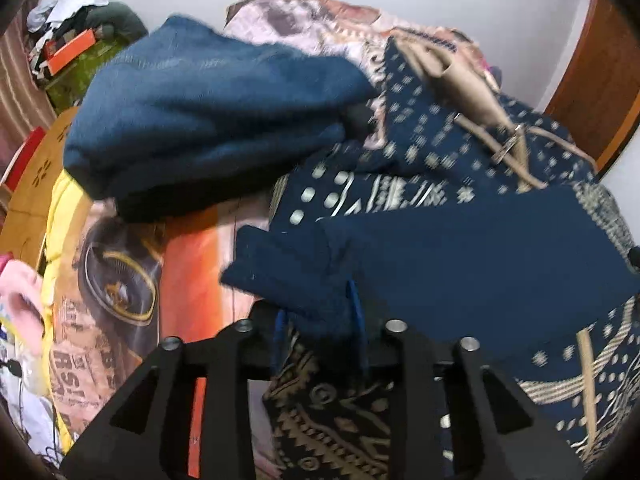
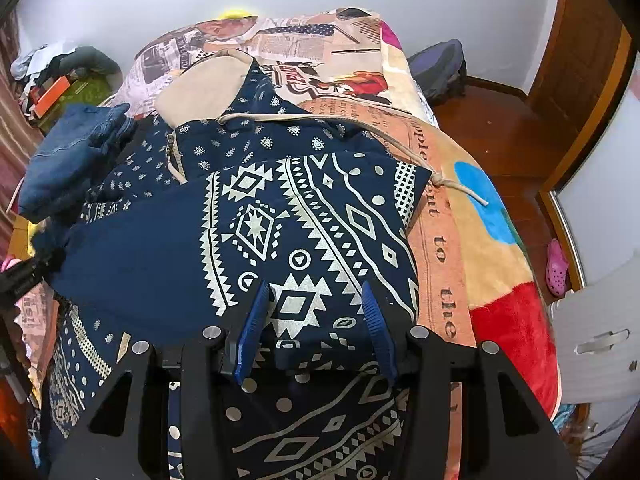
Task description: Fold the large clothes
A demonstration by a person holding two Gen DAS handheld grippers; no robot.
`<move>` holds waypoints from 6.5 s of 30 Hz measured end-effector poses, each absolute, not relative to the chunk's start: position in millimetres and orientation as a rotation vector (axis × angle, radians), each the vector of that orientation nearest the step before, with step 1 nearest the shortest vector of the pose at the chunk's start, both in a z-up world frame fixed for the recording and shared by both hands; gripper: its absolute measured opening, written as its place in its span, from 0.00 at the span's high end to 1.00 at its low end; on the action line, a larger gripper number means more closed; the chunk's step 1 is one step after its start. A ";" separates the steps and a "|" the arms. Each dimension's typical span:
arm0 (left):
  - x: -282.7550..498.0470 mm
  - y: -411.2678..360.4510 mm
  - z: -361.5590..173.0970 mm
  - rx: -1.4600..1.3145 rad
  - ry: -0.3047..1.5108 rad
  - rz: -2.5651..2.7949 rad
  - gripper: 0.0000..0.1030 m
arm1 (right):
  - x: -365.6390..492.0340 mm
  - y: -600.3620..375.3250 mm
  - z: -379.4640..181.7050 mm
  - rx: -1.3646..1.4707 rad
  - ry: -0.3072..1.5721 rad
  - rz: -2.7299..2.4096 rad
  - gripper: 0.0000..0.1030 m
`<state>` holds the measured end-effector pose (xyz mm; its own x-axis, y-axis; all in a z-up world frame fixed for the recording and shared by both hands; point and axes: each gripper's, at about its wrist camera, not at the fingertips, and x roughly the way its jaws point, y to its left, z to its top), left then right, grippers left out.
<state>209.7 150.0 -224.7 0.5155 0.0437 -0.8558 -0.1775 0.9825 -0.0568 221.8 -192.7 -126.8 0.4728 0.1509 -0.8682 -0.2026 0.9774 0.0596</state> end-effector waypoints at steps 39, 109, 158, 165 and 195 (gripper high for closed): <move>364.5 112.9 -135.7 -0.078 0.869 0.008 0.41 | 316.6 -118.3 -50.7 -0.193 0.775 0.362 0.46; 237.2 88.4 -188.7 -0.085 0.957 -0.167 0.90 | 240.2 -185.3 -102.5 -0.058 0.933 0.351 0.91; 348.2 105.1 -200.2 -0.233 0.997 -0.283 0.94 | 331.2 -104.8 -126.0 -0.054 1.096 0.627 0.91; 305.3 100.5 -154.7 -0.223 0.903 -0.317 0.94 | 291.1 -112.8 -80.1 -0.042 0.981 0.667 0.92; 133.0 69.2 -135.3 -0.057 0.889 -0.246 0.59 | 149.1 -137.3 -89.6 -0.124 1.101 0.678 0.69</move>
<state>133.0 69.2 -135.3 0.6040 -0.2356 -0.7613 0.1886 0.9704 -0.1507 149.1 -137.3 -89.6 0.2755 0.4432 -0.8530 -0.5619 0.7943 0.2312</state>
